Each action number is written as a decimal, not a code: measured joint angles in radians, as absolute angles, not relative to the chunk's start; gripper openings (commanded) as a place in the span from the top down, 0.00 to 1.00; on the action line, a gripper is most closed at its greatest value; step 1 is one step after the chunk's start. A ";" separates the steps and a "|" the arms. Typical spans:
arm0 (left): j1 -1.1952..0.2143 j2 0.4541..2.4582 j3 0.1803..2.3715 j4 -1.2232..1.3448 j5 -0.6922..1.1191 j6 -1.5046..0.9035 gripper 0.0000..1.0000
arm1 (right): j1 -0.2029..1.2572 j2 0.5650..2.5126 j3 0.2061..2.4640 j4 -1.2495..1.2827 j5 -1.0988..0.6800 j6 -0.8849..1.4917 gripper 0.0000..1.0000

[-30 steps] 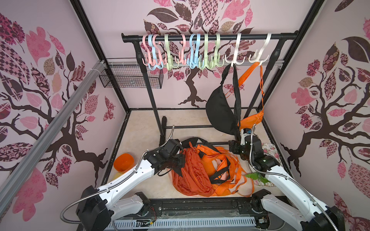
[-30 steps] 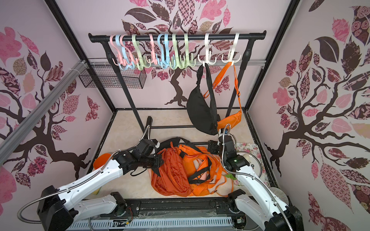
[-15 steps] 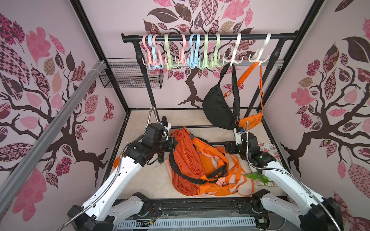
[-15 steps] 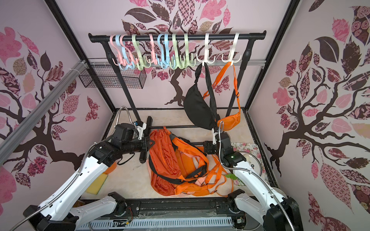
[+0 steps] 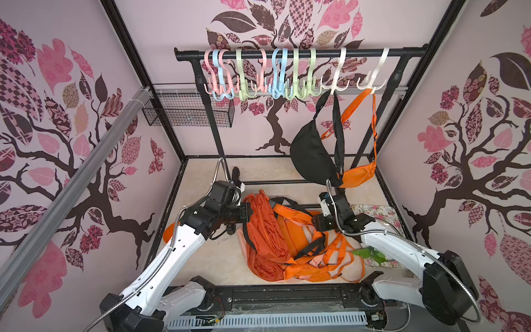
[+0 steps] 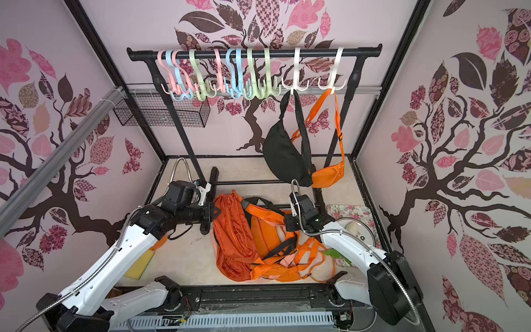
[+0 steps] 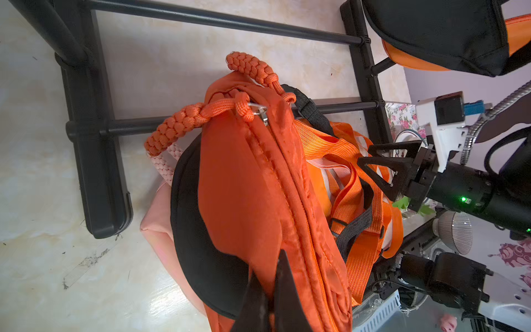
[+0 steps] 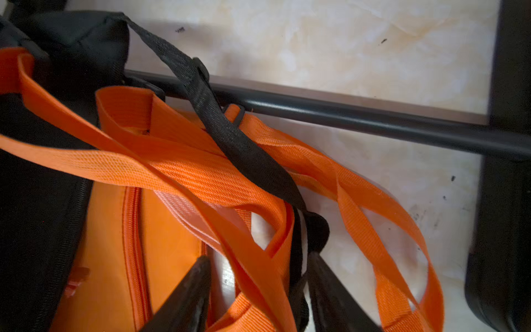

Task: Hang the bag on a hook
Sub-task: Pick up the bag from the bag.

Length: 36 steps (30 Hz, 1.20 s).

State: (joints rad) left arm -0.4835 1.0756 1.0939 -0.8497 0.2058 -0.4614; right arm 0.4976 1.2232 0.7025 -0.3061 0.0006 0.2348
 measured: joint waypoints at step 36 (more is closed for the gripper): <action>-0.471 0.876 0.997 -0.667 0.235 -0.457 1.00 | 0.549 1.122 1.050 -0.593 0.137 0.235 1.00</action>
